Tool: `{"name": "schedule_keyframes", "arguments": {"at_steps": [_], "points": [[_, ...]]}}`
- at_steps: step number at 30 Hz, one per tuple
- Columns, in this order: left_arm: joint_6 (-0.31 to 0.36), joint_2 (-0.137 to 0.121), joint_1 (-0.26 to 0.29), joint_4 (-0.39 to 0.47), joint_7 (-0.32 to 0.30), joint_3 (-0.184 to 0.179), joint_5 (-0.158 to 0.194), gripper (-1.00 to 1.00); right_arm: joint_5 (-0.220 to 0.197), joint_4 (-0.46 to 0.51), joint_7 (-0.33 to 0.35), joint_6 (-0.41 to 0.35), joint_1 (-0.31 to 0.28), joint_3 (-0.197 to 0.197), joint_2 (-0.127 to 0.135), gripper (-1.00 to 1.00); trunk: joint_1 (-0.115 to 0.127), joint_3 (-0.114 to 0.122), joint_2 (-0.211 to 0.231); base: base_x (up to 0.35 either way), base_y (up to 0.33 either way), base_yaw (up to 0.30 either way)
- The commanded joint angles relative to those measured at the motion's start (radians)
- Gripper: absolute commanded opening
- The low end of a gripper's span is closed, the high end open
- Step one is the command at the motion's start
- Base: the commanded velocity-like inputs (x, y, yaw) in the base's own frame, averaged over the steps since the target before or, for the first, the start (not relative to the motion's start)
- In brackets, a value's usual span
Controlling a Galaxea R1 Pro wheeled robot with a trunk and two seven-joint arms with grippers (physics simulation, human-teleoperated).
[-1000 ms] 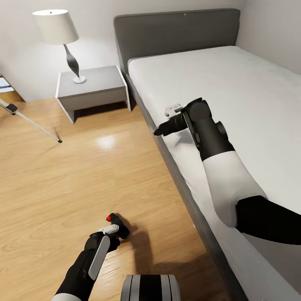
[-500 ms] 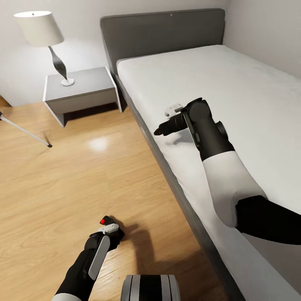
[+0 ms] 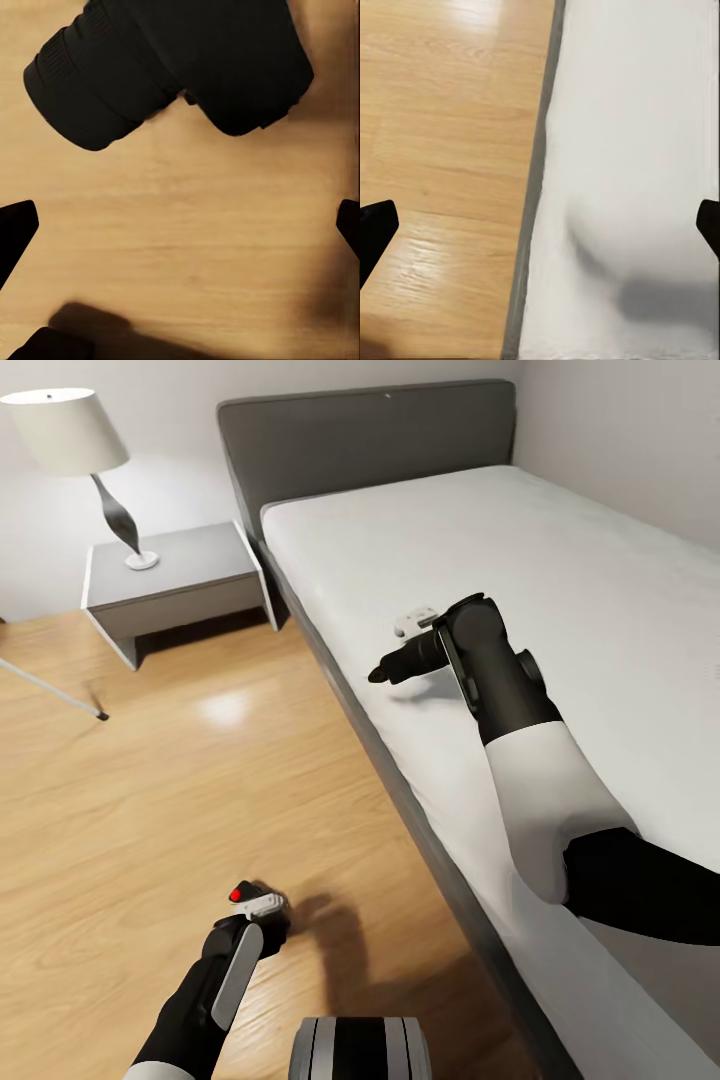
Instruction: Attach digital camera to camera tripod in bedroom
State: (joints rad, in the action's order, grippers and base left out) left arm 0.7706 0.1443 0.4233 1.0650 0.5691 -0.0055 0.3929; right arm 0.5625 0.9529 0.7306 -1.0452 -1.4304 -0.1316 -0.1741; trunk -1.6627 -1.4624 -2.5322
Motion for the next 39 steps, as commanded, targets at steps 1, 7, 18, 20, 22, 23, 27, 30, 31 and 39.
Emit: {"name": "schedule_keyframes", "arguments": {"at_steps": [1,7,18,20,22,23,27,30,31,39], "points": [[0.002,0.0,0.0,0.001,0.009,-0.001,0.011,1.0,0.011,0.001,0.009,-0.002,-0.001,0.0,0.0,1.0,0.0,-0.001,0.0,0.0,0.0,-0.221],[0.003,0.0,0.0,0.001,0.009,-0.001,0.011,1.0,0.01,0.002,0.009,-0.002,-0.001,-0.001,0.0,1.0,0.0,-0.001,0.0,0.0,0.0,-0.153],[-0.024,-0.001,0.0,-0.011,-0.003,0.001,0.136,1.0,0.006,0.003,0.01,-0.002,-0.001,-0.01,0.0,1.0,0.0,-0.001,0.0,0.0,0.0,-0.011],[-0.079,-0.003,0.0,-0.025,-0.008,0.0,0.212,1.0,0.006,0.003,0.01,-0.002,-0.001,-0.009,0.0,1.0,0.0,-0.001,0.0,0.0,0.0,0.0],[-0.113,-0.004,0.0,-0.038,-0.009,0.0,0.237,1.0,0.006,0.003,0.01,-0.002,-0.001,-0.009,0.0,1.0,0.0,-0.001,0.0,0.0,0.0,0.0],[-0.123,-0.004,0.0,-0.042,-0.009,0.0,0.242,1.0,0.006,0.003,0.011,-0.002,-0.001,-0.009,0.0,1.0,0.0,-0.001,0.0,0.0,0.0,0.0],[-0.152,-0.003,0.0,-0.053,-0.01,0.0,0.254,1.0,0.006,0.003,0.011,-0.002,-0.001,-0.009,0.0,1.0,0.0,-0.001,0.0,0.0,0.0,0.0],[-0.167,-0.002,0.0,-0.059,-0.01,0.0,0.259,1.0,0.006,0.003,0.012,-0.002,-0.001,-0.009,0.0,1.0,0.0,-0.001,0.0,0.0,0.0,0.0],[-0.17,-0.002,0.0,-0.06,-0.01,0.001,0.26,1.0,0.007,0.003,0.012,-0.002,-0.001,-0.009,0.0,1.0,0.0,-0.001,0.0,0.0,0.0,0.0],[-0.216,-0.002,0.0,-0.069,-0.01,0.001,0.264,1.0,0.006,0.003,0.012,-0.002,-0.001,-0.009,0.0,1.0,0.0,-0.001,0.0,0.0,0.0,0.0]]}}
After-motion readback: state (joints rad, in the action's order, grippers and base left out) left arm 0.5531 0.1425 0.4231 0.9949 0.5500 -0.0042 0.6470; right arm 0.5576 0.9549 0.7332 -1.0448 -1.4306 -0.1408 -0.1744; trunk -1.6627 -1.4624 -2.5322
